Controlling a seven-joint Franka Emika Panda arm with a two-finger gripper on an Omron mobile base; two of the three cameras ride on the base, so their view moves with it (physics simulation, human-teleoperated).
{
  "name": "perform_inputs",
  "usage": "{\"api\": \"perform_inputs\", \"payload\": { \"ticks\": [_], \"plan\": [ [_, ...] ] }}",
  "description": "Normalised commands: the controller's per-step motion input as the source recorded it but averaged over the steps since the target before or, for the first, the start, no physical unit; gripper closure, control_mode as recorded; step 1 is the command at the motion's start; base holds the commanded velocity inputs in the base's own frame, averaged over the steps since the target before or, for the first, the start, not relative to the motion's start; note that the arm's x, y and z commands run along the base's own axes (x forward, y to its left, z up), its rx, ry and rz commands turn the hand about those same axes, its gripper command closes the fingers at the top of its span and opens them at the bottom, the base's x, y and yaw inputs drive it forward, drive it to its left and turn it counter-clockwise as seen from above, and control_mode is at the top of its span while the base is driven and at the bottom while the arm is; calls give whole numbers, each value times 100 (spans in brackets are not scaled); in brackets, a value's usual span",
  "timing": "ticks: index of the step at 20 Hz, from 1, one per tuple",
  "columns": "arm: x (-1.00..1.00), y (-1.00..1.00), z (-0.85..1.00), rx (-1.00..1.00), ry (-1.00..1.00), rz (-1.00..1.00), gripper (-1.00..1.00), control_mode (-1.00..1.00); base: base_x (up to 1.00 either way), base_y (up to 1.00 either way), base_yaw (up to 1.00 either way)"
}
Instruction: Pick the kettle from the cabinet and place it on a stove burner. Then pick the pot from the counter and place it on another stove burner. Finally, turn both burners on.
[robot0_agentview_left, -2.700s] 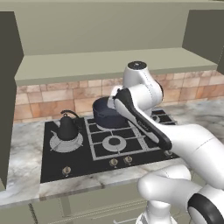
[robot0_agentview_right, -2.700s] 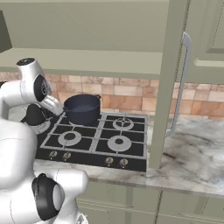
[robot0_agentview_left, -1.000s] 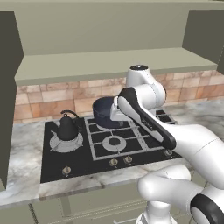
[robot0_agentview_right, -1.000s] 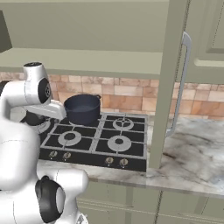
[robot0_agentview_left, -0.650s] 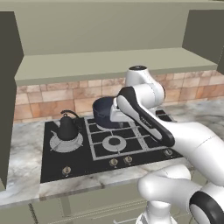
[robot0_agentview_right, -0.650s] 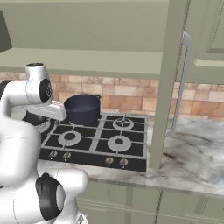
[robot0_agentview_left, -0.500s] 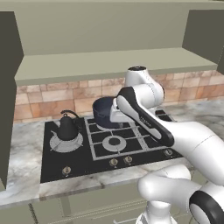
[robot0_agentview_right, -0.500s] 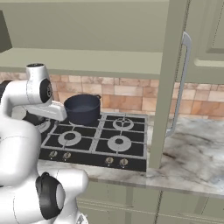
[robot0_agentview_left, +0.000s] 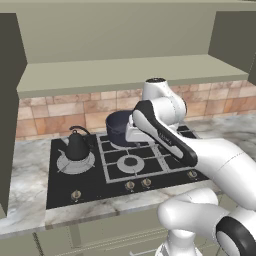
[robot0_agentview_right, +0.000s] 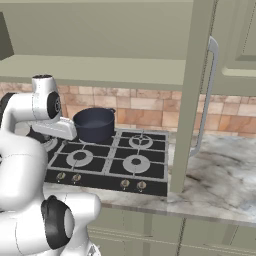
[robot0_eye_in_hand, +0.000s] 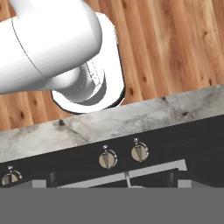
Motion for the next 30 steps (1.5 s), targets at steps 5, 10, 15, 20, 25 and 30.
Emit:
{"api": "perform_inputs", "payload": {
  "ticks": [5,10,15,20,25,30],
  "plan": [
    [0,0,-21,0,8,1,-100,-100,0,0,0],
    [0,0,-29,0,9,4,-100,-100,0,0,0],
    [0,0,-24,0,8,2,-100,-100,0,0,0],
    [-9,0,-25,0,6,0,-100,-100,0,0,0],
    [-9,0,-17,0,5,0,-100,-100,0,0,0],
    [0,0,-6,0,0,0,-100,-100,0,0,0]
  ]
}}
